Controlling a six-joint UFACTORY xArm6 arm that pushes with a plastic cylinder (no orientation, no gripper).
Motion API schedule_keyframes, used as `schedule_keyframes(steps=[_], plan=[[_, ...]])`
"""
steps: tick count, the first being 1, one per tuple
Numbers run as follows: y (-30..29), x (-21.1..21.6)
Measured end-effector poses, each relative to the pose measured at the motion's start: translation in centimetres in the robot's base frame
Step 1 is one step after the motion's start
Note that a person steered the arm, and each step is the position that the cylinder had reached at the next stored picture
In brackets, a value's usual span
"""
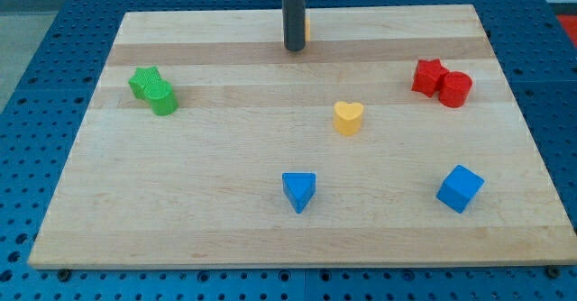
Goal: Move the yellow heart to the center
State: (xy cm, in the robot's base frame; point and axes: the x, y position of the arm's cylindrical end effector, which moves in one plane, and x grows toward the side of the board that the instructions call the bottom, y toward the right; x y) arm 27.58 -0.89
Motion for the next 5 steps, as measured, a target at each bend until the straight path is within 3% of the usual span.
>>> schedule_keyframes(steps=[3, 5], plan=[[0.2, -0.6], [9.2, 5.6]])
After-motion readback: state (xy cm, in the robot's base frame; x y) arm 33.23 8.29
